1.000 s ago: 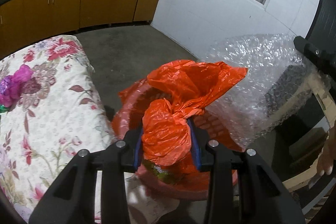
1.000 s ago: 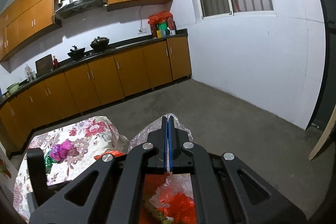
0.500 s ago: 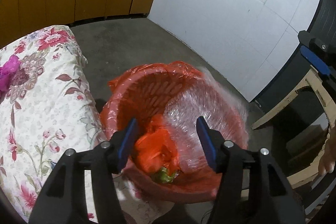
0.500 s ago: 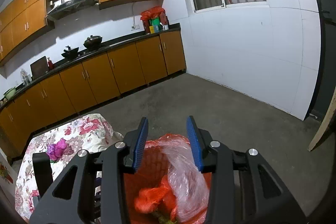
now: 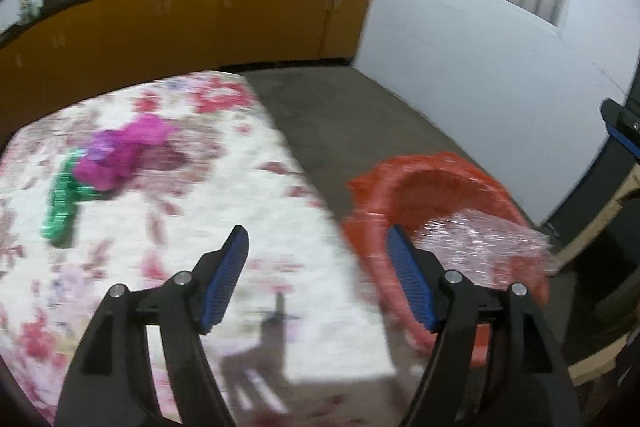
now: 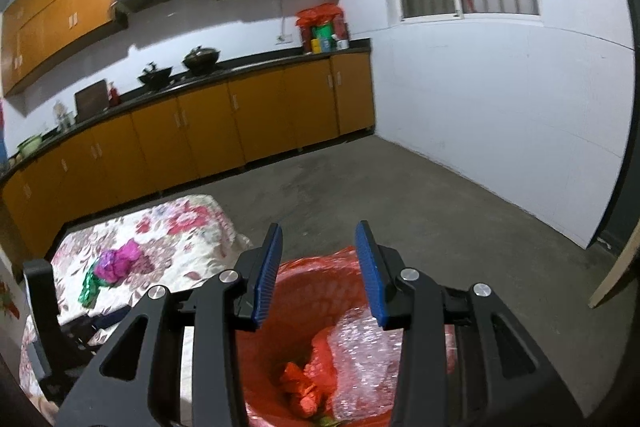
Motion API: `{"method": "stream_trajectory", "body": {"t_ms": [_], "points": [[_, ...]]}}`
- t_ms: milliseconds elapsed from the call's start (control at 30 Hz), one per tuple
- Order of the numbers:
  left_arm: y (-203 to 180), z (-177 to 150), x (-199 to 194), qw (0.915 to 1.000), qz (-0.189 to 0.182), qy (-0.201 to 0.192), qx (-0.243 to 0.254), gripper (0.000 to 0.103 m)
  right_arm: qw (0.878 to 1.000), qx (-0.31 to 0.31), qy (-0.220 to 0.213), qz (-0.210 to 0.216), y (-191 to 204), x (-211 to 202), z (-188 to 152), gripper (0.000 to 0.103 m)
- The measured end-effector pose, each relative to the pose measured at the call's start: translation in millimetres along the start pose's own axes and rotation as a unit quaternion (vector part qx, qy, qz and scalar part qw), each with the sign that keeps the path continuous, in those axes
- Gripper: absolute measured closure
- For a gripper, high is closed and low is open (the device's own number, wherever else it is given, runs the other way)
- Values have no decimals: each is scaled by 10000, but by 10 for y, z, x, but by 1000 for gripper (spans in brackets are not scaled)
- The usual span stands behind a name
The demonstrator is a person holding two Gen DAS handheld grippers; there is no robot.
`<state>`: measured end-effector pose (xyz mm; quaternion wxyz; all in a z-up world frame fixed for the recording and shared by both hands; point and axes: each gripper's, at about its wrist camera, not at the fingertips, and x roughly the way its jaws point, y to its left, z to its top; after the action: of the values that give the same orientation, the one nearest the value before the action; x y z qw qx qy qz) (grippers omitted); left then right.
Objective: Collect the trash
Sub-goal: 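Grasp the green bag with the left tool while the right tool grasps the pink-purple bags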
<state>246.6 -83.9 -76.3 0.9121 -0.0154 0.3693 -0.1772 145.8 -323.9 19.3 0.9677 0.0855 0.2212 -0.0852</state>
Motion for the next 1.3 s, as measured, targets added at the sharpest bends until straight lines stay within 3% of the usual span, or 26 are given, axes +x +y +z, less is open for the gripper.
{"method": "stream_trajectory", "body": {"t_ms": [200,367,467,600,833,933,967,1033,1300], "points": [[797,11,-191,9954,859,-184,-395,31,9982,-277,280,449,502,237,-105,64],[1578,75,-211,9825,1645,-193,-846,31,9948,-544,511,698,866,396,-221,64],[2011,114,-78,9753,1882,15,-1155,32,9932,-574,648,779,990,495,-276,64],[2237,141,64,9751,1715,195,-1393,36,9912,-676,773,837,1163,605,-335,64],[2373,218,451,9746,1776,535,-1255,37,9867,-878,935,994,1507,791,-418,64],[2471,209,568,9734,1714,722,-1337,59,9843,-932,1002,1112,1676,869,-443,64],[2487,209,557,9728,1797,666,-1299,68,9833,-948,1030,1165,1731,893,-450,64],[2563,192,503,9733,1722,643,-1377,71,9808,-984,1095,1280,1863,943,-473,64],[3042,-117,-120,9574,2199,309,-1846,72,9671,-1043,1465,1797,2565,1296,-565,64]]}}
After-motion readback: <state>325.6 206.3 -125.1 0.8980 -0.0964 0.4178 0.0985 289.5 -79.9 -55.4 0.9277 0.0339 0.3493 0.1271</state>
